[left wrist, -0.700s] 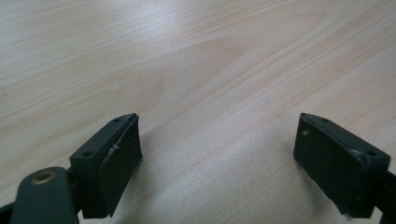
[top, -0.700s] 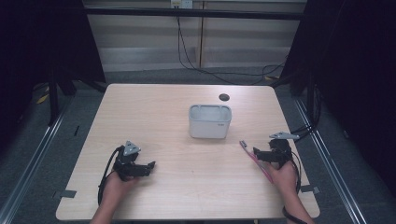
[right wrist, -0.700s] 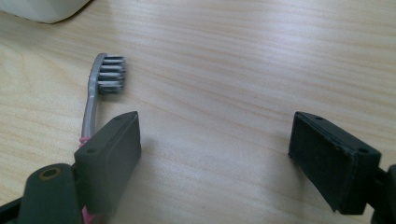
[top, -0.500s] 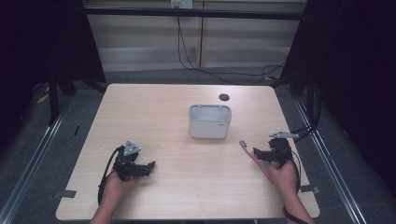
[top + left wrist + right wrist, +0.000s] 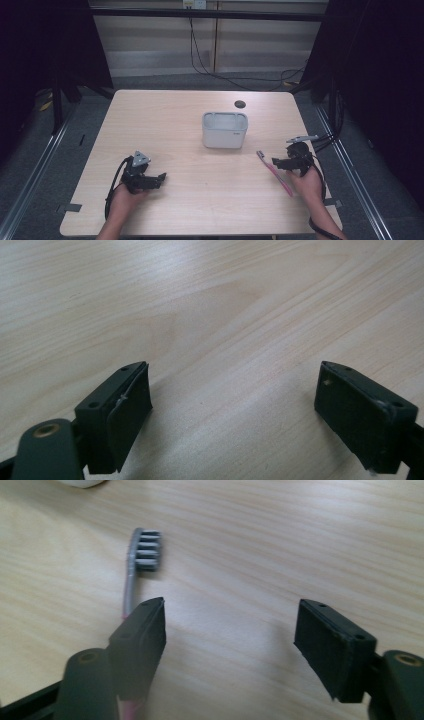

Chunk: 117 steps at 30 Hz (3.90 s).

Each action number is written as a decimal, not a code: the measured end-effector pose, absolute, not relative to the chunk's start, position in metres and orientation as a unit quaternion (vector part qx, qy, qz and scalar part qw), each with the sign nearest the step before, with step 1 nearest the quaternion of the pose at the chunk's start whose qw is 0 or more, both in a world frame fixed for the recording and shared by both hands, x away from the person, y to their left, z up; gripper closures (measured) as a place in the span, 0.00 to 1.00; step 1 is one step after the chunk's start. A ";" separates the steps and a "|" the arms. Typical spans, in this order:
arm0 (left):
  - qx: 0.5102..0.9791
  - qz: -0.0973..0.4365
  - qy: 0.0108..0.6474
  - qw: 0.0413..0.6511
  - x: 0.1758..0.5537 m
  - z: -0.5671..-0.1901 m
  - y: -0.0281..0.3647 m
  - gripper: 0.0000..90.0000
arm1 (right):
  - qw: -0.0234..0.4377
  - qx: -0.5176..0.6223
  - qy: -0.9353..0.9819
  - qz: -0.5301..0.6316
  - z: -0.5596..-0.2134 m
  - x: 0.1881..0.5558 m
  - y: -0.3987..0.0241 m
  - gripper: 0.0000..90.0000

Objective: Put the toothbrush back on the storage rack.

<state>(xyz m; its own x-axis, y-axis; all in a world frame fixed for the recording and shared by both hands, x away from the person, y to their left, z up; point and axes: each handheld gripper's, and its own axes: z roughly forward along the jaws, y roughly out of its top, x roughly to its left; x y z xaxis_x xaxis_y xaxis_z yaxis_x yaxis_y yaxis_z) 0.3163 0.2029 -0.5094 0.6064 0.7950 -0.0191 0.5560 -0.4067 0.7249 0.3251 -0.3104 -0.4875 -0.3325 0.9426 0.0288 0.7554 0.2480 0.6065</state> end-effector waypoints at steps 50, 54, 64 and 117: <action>0.821 0.167 0.411 0.358 0.316 -0.509 0.203 0.16 | 0.064 0.492 0.846 0.196 -0.470 0.344 -0.266 0.69; 0.821 0.167 0.412 0.358 0.316 -0.510 0.203 0.16 | 0.061 0.491 0.847 0.193 -0.472 0.345 -0.265 0.70; 0.822 0.167 0.411 0.358 0.316 -0.509 0.203 0.16 | 0.062 0.490 0.849 0.188 -0.475 0.349 -0.264 0.71; 0.822 0.167 0.411 0.358 0.316 -0.509 0.203 0.16 | 0.107 0.512 0.812 0.260 -0.447 0.343 -0.278 0.94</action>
<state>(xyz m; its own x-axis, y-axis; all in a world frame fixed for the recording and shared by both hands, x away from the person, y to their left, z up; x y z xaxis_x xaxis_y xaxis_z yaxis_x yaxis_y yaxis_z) 0.3163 0.2029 -0.5094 0.6059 0.7953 -0.0196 0.5562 -0.4059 0.7252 0.3434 -0.2776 -0.4472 -0.4531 0.8867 0.0918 0.7750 0.3409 0.5321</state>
